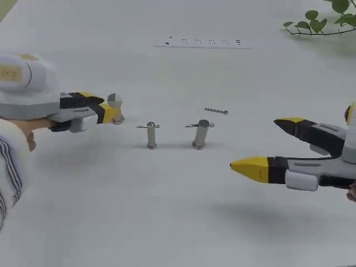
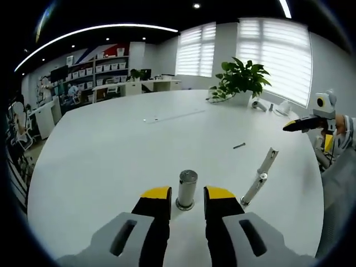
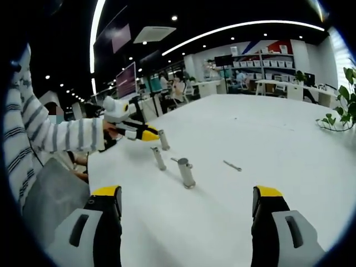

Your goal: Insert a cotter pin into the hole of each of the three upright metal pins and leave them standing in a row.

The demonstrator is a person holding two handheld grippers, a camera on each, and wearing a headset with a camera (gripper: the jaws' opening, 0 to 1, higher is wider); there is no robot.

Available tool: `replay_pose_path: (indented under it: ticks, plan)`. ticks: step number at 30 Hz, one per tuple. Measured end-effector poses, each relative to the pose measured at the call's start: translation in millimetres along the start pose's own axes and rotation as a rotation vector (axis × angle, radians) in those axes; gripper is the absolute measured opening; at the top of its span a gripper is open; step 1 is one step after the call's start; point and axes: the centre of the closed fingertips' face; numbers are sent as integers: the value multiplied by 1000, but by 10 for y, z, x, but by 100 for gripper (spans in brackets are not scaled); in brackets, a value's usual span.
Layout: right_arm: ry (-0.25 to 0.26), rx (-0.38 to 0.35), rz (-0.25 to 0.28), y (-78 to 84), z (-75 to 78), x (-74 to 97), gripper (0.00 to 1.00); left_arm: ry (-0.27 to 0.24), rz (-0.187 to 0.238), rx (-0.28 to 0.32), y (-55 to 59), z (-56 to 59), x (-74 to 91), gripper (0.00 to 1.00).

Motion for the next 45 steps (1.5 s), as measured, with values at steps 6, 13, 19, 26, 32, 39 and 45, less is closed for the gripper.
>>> replay_pose_path:
  ticks: [6,13,19,26,32,39,45]
  plan:
    - [9,-4,-3,11,18,24,98,-6,-23,1,52,-51,-112,21]
    - [14,-13,-4,21,18,32,98,0,-25,16,65,-95,-192,18]
    - [14,-18,-7,28,4,29,98,3,-27,10,84,-95,-228,18]
    - [13,-21,-21,74,-16,39,97,2,-24,-6,66,-75,-225,12]
    - [15,-23,-18,72,-7,61,96,-14,-30,-23,61,-94,-195,11]
    - [7,-19,-22,64,-7,72,96,-45,-28,1,1,-122,-14,11]
    - [-2,-9,-25,59,-15,73,96,-29,-20,10,-92,17,267,11]
Point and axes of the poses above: the centre of the closed fingertips' face, and the gripper's own axes: x roughly backward along the fingers, z roughly to its right, y roughly out of its underside, and after that the axes turned 13 degrees about x, right-handed
